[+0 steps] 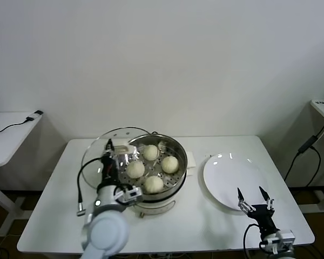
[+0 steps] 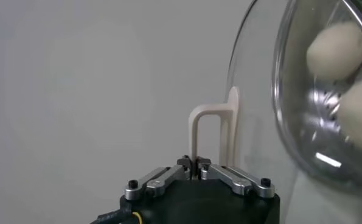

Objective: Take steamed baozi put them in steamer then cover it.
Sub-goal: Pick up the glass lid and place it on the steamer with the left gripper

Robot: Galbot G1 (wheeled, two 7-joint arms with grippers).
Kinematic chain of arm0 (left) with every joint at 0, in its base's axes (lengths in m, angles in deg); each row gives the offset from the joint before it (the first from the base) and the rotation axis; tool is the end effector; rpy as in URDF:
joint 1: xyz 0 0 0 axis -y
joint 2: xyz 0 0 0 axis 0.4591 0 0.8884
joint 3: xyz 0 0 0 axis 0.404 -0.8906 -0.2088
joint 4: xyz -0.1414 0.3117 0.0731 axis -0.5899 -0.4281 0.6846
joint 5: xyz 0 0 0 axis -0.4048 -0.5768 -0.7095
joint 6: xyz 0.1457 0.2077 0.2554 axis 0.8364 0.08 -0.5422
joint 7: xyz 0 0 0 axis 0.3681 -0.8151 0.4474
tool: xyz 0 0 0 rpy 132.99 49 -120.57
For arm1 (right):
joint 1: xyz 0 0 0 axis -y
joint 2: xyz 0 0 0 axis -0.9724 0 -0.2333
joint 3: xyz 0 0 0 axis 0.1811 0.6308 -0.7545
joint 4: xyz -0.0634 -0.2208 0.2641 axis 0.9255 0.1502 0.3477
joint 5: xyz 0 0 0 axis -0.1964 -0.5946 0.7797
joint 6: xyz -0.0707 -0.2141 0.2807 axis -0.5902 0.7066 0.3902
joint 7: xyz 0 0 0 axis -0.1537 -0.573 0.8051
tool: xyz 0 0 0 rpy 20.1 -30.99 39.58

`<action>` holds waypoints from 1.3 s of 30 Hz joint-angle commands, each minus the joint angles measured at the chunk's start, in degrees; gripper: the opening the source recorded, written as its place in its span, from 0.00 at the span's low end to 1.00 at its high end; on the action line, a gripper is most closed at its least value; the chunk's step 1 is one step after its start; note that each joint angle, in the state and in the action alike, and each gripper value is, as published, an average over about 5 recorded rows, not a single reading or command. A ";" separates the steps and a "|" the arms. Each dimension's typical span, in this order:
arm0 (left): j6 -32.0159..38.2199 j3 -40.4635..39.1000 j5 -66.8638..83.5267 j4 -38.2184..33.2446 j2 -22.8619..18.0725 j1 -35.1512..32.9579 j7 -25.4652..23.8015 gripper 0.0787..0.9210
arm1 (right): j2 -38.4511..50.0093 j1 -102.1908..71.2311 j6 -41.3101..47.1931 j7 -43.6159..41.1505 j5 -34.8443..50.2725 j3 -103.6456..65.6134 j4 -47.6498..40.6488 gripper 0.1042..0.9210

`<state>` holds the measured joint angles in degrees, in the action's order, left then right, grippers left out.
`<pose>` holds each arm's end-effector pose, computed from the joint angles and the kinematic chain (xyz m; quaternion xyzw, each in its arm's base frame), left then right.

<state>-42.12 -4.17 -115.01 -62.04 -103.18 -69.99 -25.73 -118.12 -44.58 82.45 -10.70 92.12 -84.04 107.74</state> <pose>0.2531 -0.0818 -0.2174 0.0825 -0.7405 -0.6624 0.0784 0.1807 -0.1284 -0.3708 0.0092 -0.9952 0.0286 0.0933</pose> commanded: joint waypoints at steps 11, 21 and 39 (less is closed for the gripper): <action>-1.45 -9.94 -11.92 12.11 -18.87 4.61 0.78 0.07 | -1.05 -1.48 -1.51 -0.08 0.12 -0.94 -0.40 0.88; -0.99 -8.71 -12.19 15.86 -15.72 5.20 1.81 0.07 | -1.05 -2.17 -2.13 -0.04 1.22 -2.28 -0.24 0.88; -0.62 -7.37 -11.96 17.31 -14.90 4.06 2.83 0.07 | -1.25 -2.24 -2.52 0.33 1.49 -2.40 -0.57 0.88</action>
<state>-42.40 -11.51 -126.63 -45.94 -117.92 -65.96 -23.52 -119.32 -46.80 80.02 -10.47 93.48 -86.35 107.26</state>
